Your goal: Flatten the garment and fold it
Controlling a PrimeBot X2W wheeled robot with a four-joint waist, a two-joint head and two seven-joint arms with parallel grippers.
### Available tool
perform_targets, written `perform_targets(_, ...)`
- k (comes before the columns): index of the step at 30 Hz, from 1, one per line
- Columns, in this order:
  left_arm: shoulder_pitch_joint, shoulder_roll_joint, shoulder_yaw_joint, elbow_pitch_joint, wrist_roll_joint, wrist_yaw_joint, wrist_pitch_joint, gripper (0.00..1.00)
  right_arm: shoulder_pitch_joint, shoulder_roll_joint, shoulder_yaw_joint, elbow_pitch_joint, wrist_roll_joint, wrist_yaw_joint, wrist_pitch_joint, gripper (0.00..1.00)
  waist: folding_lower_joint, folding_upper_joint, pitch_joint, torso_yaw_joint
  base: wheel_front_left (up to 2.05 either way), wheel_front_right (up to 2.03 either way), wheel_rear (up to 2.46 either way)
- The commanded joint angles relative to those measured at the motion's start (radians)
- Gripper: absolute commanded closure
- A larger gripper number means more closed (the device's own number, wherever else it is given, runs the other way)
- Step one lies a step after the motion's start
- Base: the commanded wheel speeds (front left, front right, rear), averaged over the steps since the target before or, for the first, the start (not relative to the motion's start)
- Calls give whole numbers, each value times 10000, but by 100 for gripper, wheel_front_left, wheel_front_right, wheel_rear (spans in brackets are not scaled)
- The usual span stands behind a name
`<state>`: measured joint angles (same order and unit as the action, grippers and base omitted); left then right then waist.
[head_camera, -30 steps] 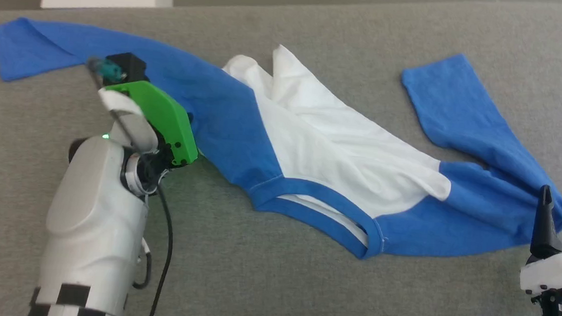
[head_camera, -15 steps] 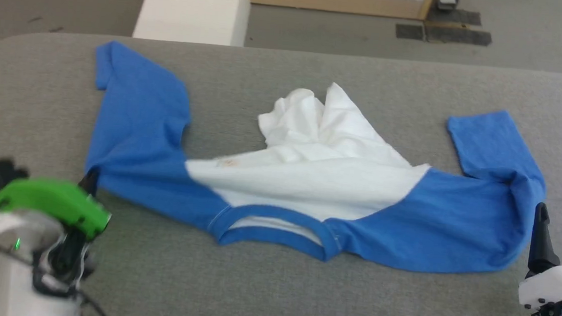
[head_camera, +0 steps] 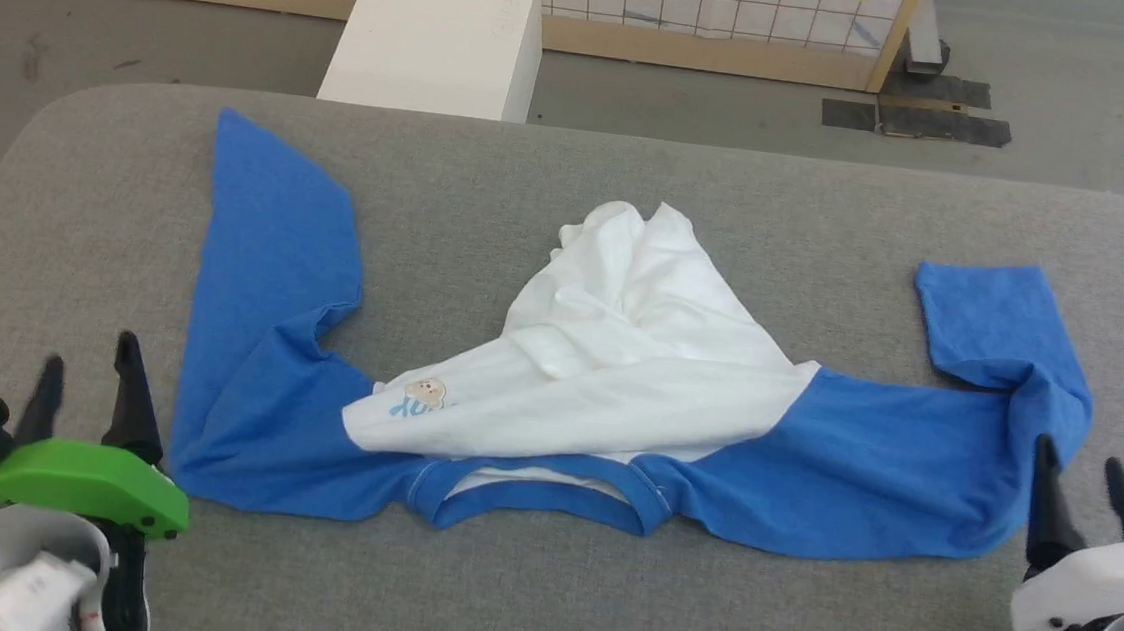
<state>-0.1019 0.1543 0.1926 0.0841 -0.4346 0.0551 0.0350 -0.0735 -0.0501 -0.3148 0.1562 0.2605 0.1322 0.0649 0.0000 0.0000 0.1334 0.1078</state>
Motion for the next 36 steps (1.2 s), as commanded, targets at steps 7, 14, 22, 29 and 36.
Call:
perform_targets(7, 1226, -15, -1054, -19, 1932, -262, -2757, 0, 834, -1, 632, -526, -595, -15, 1992, 0, 0, 0, -129, -183, 0, 0, 0)
perform_targets(14, 1561, -432, -1235, 152, 1991, -81, -2913, 0, 768, -1, 1879, -1428, -802, -15, 4682, 0, 0, 0, 45, -259, 0, 0, 0)
perform_targets(22, 1155, -505, -1513, 216, 2044, -104, -2932, 0, -542, -1, 2787, -422, -2086, -15, 6867, 0, 0, 0, 356, 41, 0, 0, 0)
perform_targets(29, 946, -495, -1631, 518, 1904, -202, -2864, 0, -794, -1, 3435, 606, -2403, -15, 7895, 5, 0, 0, 515, 252, 0, 0, 0)
perform_targets(36, 932, -416, -1603, 653, 1799, -180, -2782, 0, -881, -1, 3142, 384, -1815, -15, 7469, 100, 0, 0, 427, 245, 0, 0, 0)
